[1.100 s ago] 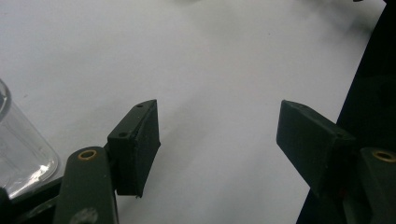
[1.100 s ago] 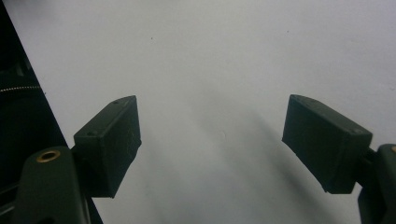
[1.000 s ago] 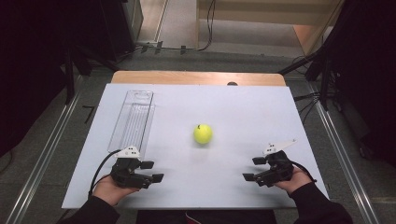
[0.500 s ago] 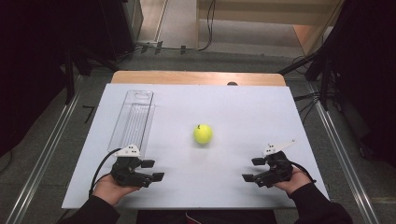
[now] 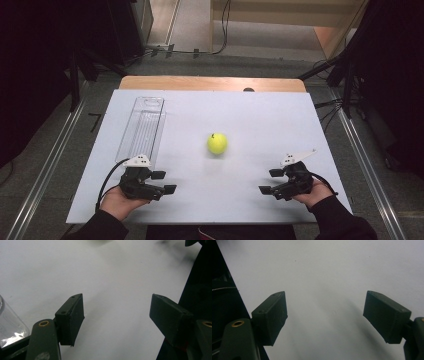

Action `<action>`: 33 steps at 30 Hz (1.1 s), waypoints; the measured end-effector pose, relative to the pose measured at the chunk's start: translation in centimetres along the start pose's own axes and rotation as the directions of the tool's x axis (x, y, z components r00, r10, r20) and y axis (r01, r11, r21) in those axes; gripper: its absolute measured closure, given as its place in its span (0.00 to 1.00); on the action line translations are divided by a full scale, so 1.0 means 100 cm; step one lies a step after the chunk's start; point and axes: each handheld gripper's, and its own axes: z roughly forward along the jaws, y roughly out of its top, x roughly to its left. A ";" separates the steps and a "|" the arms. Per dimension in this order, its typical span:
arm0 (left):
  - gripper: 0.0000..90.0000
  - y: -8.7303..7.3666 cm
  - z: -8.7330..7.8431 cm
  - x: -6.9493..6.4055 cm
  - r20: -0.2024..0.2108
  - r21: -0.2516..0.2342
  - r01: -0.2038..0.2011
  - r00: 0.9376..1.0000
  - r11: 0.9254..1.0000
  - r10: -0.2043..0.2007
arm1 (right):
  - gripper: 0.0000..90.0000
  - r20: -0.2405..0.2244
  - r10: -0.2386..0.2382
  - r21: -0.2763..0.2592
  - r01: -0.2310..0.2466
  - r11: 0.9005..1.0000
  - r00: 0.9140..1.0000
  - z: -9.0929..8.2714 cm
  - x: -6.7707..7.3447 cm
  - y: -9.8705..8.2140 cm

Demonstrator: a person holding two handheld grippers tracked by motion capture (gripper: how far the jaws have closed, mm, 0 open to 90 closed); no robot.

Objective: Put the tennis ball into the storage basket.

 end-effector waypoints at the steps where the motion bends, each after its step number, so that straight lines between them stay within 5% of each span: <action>1: 0.32 0.000 0.000 0.000 0.001 0.001 -0.001 1.000 1.000 0.001 | 0.19 -0.001 0.000 0.000 0.000 1.000 1.000 0.000 0.000 0.000; 33: 0.32 0.003 0.000 -0.001 -0.007 0.015 0.015 1.000 1.000 -0.015 | 0.19 0.006 0.006 0.003 -0.006 1.000 1.000 0.000 -0.001 0.000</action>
